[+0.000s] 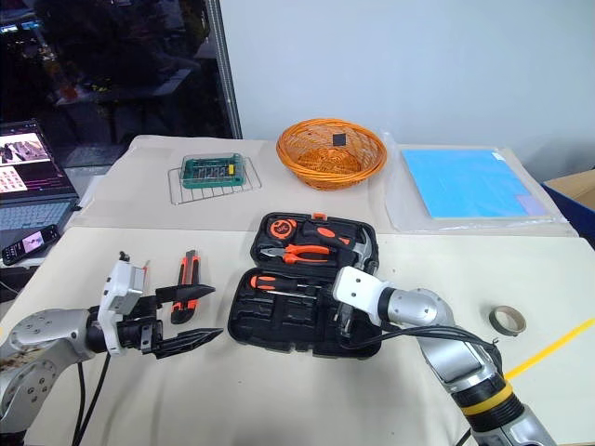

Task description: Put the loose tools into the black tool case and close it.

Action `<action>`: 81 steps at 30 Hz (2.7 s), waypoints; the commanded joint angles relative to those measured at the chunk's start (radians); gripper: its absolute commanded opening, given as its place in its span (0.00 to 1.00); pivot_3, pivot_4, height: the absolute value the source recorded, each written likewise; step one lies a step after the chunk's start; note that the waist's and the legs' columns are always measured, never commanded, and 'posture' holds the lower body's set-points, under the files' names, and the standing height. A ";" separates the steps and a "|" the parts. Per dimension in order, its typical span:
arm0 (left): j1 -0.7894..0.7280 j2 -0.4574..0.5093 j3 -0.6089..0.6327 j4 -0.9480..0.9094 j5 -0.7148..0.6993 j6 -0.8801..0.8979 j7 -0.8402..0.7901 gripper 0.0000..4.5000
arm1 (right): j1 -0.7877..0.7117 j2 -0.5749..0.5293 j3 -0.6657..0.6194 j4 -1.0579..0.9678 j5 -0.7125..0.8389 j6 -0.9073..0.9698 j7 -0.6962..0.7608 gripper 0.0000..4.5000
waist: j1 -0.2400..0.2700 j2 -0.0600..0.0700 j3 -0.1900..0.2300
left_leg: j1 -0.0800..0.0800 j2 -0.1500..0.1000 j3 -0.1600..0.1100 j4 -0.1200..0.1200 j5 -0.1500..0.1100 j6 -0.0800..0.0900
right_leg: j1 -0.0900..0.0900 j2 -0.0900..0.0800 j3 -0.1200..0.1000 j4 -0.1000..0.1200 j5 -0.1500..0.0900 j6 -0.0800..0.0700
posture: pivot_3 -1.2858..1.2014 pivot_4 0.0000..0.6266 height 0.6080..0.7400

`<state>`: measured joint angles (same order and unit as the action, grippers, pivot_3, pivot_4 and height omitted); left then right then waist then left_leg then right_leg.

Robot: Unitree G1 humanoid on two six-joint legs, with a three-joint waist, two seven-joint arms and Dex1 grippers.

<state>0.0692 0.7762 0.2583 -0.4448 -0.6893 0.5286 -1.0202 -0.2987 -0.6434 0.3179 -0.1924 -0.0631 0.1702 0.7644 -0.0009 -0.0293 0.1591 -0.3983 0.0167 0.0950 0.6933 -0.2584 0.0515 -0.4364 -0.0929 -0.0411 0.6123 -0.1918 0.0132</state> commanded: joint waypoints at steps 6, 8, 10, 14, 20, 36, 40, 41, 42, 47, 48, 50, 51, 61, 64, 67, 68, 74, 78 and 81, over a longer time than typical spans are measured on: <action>-0.061 -0.090 0.152 0.019 0.161 0.139 0.510 1.00 | 0.039 0.089 -0.298 -0.269 0.542 0.244 0.061 0.14 | 0.010 0.001 0.003 | -0.008 0.000 0.000 0.001 0.001 0.001 | -0.003 -0.001 0.002 0.001 0.007 -0.003 | 0.52 0.24 1.00; -0.086 -0.071 0.183 0.039 0.114 0.253 0.543 1.00 | 0.055 0.048 -0.325 -0.336 0.624 0.279 0.117 0.27 | 0.012 0.001 0.003 | -0.008 0.000 -0.001 0.001 0.005 0.007 | -0.002 -0.001 0.001 0.001 0.012 0.000 | 0.52 0.24 1.00; -0.122 -0.088 0.211 0.048 0.112 0.353 0.633 1.00 | 0.075 -0.010 -0.347 -0.380 0.684 0.310 0.174 0.40 | 0.012 0.001 0.003 | -0.008 0.000 -0.002 -0.001 0.004 0.007 | -0.002 0.000 -0.001 -0.001 0.011 0.000 | 0.52 0.24 1.00; -0.146 -0.108 0.193 0.026 0.149 0.482 0.743 1.00 | 0.100 -0.085 -0.384 -0.408 0.712 0.293 0.230 0.71 | 0.014 0.000 0.004 | -0.009 -0.001 -0.001 -0.001 0.002 0.007 | -0.002 -0.001 -0.001 -0.002 0.009 0.001 | 0.52 0.24 1.00; -0.112 -0.093 0.149 0.067 0.200 0.609 0.798 0.89 | 0.098 -0.119 -0.397 -0.417 0.684 0.259 0.244 1.00 | 0.011 0.000 0.005 | -0.008 -0.001 0.000 -0.001 0.000 0.004 | -0.003 -0.002 0.000 -0.001 0.007 -0.003 | 0.52 0.24 1.00; -0.219 0.168 0.078 0.038 -0.015 0.287 0.053 0.29 | 0.270 -0.132 -0.529 -0.466 0.679 0.176 0.204 1.00 | 0.029 0.001 0.006 | -0.014 -0.001 -0.002 0.001 -0.001 -0.002 | -0.007 -0.008 -0.006 -0.001 0.004 -0.009 | 0.52 0.24 1.00; -0.456 0.192 -0.234 0.102 0.138 0.114 -0.139 0.29 | 0.404 -0.153 -0.652 -0.544 0.692 0.204 0.189 1.00 | 0.041 0.006 0.005 | -0.012 -0.003 0.003 0.001 -0.003 0.001 | -0.004 -0.006 -0.003 -0.002 0.003 -0.006 | 0.52 0.24 1.00; -0.527 0.160 -0.308 0.135 0.175 0.094 -0.157 0.29 | 0.437 -0.157 -0.683 -0.564 0.692 0.211 0.182 1.00 | 0.042 0.006 0.006 | -0.012 -0.003 0.003 0.001 -0.003 0.001 | -0.004 -0.005 -0.003 -0.002 0.003 -0.006 | 0.52 0.24 1.00; -0.596 0.119 -0.374 0.169 0.210 0.070 -0.169 0.29 | 0.474 -0.160 -0.716 -0.587 0.696 0.221 0.176 1.00 | 0.046 0.006 0.006 | -0.012 -0.003 0.004 0.001 -0.003 0.002 | -0.004 -0.004 -0.002 -0.002 0.004 -0.005 | 0.52 0.24 1.00; -0.765 -0.027 -0.394 0.361 0.248 0.116 -0.073 0.34 | 0.614 -0.155 -0.823 -0.698 0.707 0.247 0.136 1.00 | 0.038 0.003 0.006 | -0.013 -0.002 0.003 0.003 0.002 0.010 | -0.002 0.001 0.001 -0.001 0.001 0.002 | 0.52 0.24 1.00; -0.773 -0.045 -0.362 0.381 0.237 0.151 -0.029 0.40 | 0.627 -0.150 -0.832 -0.712 0.716 0.251 0.126 1.00 | 0.027 0.002 0.007 | -0.012 -0.002 0.003 0.003 0.002 0.010 | -0.003 0.002 0.002 -0.001 0.001 0.003 | 0.52 0.24 1.00; -0.726 -0.040 -0.308 0.347 0.211 0.206 0.017 0.52 | 0.653 -0.144 -0.828 -0.734 0.710 0.247 0.116 1.00 | 0.009 0.002 0.007 | -0.012 -0.001 0.003 0.002 0.002 0.010 | -0.003 0.002 0.003 -0.001 0.002 0.007 | 0.52 0.24 1.00; -0.683 -0.051 -0.246 0.311 0.186 0.272 0.082 0.59 | 0.645 -0.140 -0.814 -0.740 0.721 0.247 0.106 1.00 | 0.005 0.002 0.007 | -0.011 -0.001 0.002 0.002 0.002 0.010 | -0.004 0.003 0.003 0.000 0.004 0.009 | 0.52 0.24 1.00; -0.263 -0.119 0.186 -0.019 0.185 0.645 0.533 0.99 | 0.376 -0.181 -0.631 -0.571 0.750 0.211 0.179 1.00 | 0.003 -0.003 0.009 | -0.007 0.000 0.000 0.002 0.002 0.007 | -0.001 -0.001 0.003 -0.001 0.002 0.004 | 0.52 0.24 1.00; -0.178 -0.106 0.207 -0.059 0.176 0.664 0.540 0.99 | 0.291 -0.187 -0.580 -0.518 0.747 0.206 0.212 1.00 | 0.017 -0.004 0.010 | -0.008 -0.001 0.000 0.002 0.001 0.005 | -0.001 -0.002 0.002 0.000 0.002 0.003 | 0.52 0.24 1.00; -0.128 -0.087 0.195 -0.084 0.178 0.664 0.542 0.99 | 0.250 -0.196 -0.552 -0.481 0.736 0.195 0.249 1.00 | 0.031 -0.004 0.010 | -0.008 -0.001 -0.001 0.002 0.000 0.001 | -0.002 -0.003 0.000 0.000 0.003 -0.001 | 0.52 0.24 1.00; -0.117 -0.095 0.193 -0.090 0.170 0.670 0.543 0.99 | 0.232 -0.200 -0.541 -0.460 0.728 0.187 0.268 1.00 | 0.035 -0.004 0.010 | -0.009 -0.001 -0.001 0.002 -0.001 0.000 | -0.002 -0.003 0.000 0.000 0.005 -0.005 | 0.52 0.24 1.00; -0.116 -0.093 0.108 -0.037 0.233 0.613 0.587 0.93 | 0.178 -0.207 -0.508 -0.411 0.702 0.166 0.310 1.00 | 0.038 -0.004 0.010 | -0.009 -0.001 0.000 0.001 -0.001 0.000 | -0.003 -0.004 0.000 -0.001 0.005 -0.005 | 0.52 0.24 1.00; -0.107 -0.091 0.063 -0.006 0.257 0.562 0.587 0.66 | 0.177 -0.207 -0.503 -0.414 0.694 0.164 0.311 1.00 | 0.038 -0.004 0.010 | -0.009 -0.001 0.000 0.001 -0.001 0.000 | -0.002 -0.003 0.000 0.000 0.005 -0.006 | 0.52 0.24 1.00; -0.092 -0.087 0.062 0.014 0.269 0.514 0.572 0.40 | 0.180 -0.207 -0.503 -0.416 0.692 0.165 0.309 1.00 | 0.039 -0.004 0.010 | -0.009 -0.001 0.000 0.001 -0.001 0.000 | -0.002 -0.004 0.000 0.000 0.005 -0.006 | 0.52 0.24 1.00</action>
<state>-0.0358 0.6782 0.3294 -0.4395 -0.4290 1.0826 -0.4310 -0.1088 -0.8395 -0.1722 -0.5894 0.6300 0.3578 1.0702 0.0381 -0.0331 0.1689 -0.4069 0.0155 0.0949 0.6946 -0.2594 0.0516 -0.4387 -0.0973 -0.0408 0.6119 -0.1864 0.0075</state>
